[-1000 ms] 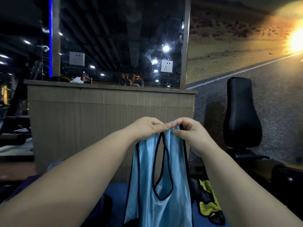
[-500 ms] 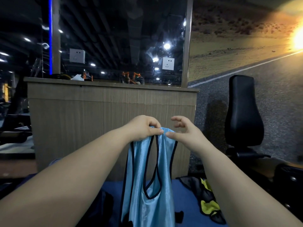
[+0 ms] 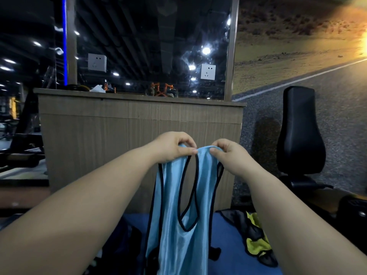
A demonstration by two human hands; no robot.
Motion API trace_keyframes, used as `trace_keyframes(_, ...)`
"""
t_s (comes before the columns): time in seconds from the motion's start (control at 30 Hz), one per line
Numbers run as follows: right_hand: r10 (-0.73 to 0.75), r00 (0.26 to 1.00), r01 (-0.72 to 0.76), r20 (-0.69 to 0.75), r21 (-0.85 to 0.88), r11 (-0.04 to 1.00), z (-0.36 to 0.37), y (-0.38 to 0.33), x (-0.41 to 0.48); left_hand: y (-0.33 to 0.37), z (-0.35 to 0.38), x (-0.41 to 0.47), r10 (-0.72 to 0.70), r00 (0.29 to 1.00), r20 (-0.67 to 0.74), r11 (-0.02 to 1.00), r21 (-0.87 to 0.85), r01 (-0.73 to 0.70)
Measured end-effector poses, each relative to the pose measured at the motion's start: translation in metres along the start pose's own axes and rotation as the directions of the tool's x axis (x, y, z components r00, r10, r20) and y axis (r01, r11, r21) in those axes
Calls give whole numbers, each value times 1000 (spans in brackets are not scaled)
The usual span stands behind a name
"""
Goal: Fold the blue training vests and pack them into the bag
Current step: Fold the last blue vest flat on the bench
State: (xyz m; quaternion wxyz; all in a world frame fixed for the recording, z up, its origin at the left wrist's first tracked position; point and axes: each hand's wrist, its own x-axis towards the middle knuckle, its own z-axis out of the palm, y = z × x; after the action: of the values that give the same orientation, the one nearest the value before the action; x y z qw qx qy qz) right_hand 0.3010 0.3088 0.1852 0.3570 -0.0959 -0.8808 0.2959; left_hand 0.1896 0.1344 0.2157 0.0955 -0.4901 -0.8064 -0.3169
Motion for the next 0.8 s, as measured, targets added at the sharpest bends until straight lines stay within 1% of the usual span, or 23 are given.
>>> trace_keyframes(0.07, 32, 996, -38, -79, -86, 996, -4, 6, 6, -3, -9, -2, -30, 999, 25, 999, 28, 30)
trace_keyframes(0.13, 83, 985, -107, -149, -158, 982, -8, 15, 10, -9, -16, -5, -101, 991, 92, 995, -15, 103)
trace_keyframes(0.17, 115, 976, -147, -184, -171, 974, -10, 20, 11, -14, -19, -6, -138, 985, 104, 990, -20, 141)
trace_keyframes(0.2, 149, 964, -188, -218, -171, 967, -12, 26, 12, -18, -21, -6, -164, 983, 84, 986, 0, 165)
trace_keyframes(0.27, 217, 938, -263, -271, -148, 953, -16, 34, 11, -28, -23, -5, -182, 983, 3, 979, 97, 181)
trace_keyframes(0.33, 262, 917, -307, -301, -112, 945, -19, 40, 10, -39, -22, -6, -196, 979, -62, 964, 171, 204)
trace_keyframes(0.4, 291, 899, -333, -328, -78, 940, -22, 44, 9, -50, -21, -5, -219, 966, -135, 950, 197, 242)
trace_keyframes(0.5, 317, 868, -339, -382, 12, 941, -30, 50, 6, -67, -24, -5, -233, 933, -275, 940, 183, 289)
trace_keyframes(0.6, 342, 817, -340, -464, 91, 936, -38, 54, 1, -80, -31, -9, -245, 899, -362, 944, 123, 307)
trace_keyframes(0.7, 344, 775, -341, -530, 106, 934, -43, 55, 0, -90, -36, -12, -252, 883, -395, 946, 92, 311)
trace_keyframes(0.8, 308, 789, -331, -531, 55, 942, -44, 55, 2, -94, -37, -12, -260, 886, -385, 943, 98, 319)
